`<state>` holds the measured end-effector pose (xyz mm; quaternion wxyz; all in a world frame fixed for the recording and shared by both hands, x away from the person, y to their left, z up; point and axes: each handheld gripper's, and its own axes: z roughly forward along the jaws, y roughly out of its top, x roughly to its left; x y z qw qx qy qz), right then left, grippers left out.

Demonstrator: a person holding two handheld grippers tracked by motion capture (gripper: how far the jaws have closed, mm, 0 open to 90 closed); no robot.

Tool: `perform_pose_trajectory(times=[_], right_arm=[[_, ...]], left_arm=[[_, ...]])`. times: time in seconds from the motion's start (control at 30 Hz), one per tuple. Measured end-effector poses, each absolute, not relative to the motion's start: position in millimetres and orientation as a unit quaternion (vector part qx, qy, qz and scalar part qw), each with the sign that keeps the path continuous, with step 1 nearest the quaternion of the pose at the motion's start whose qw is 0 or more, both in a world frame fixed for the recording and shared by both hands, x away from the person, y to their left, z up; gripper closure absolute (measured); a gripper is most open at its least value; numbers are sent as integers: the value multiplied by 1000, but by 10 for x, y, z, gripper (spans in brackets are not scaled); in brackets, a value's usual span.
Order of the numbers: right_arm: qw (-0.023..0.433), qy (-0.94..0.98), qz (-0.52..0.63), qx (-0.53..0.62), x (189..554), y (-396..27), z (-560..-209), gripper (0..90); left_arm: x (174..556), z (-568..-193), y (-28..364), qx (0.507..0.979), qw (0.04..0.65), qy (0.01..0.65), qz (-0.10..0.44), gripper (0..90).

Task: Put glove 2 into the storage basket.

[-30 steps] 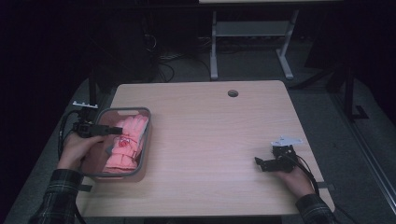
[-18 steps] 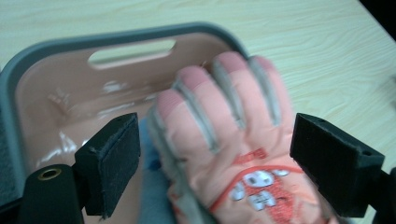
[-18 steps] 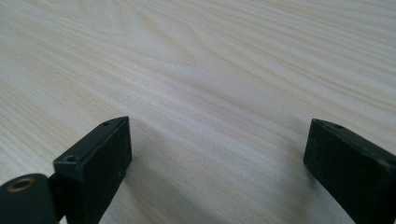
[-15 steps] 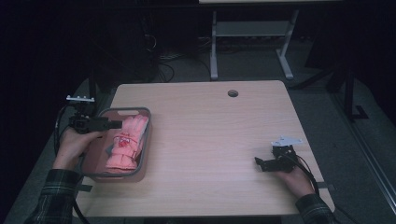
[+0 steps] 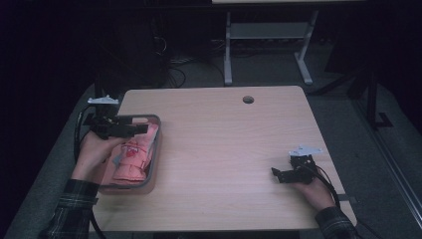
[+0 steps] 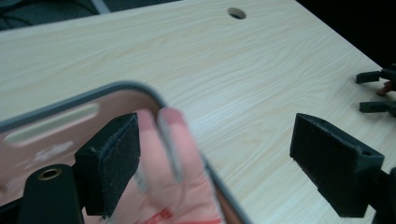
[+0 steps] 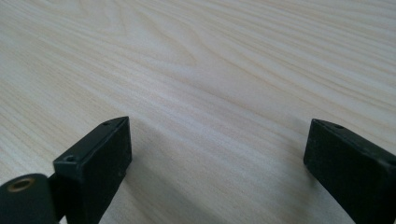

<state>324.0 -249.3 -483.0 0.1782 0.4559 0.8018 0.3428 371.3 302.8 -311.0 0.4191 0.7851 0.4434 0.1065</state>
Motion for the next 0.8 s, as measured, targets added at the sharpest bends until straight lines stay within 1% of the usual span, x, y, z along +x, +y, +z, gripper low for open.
perform_pose_trajectory(times=[0.4,0.8], right_arm=[[178,802,343,456,3240,-2493,-4830,75],[178,802,343,456,3240,-2493,-4830,75]], left_arm=[[3651,-3146,2558,803,435,387,128,158],[3585,-3308,2110,814,441,359,117,158]])
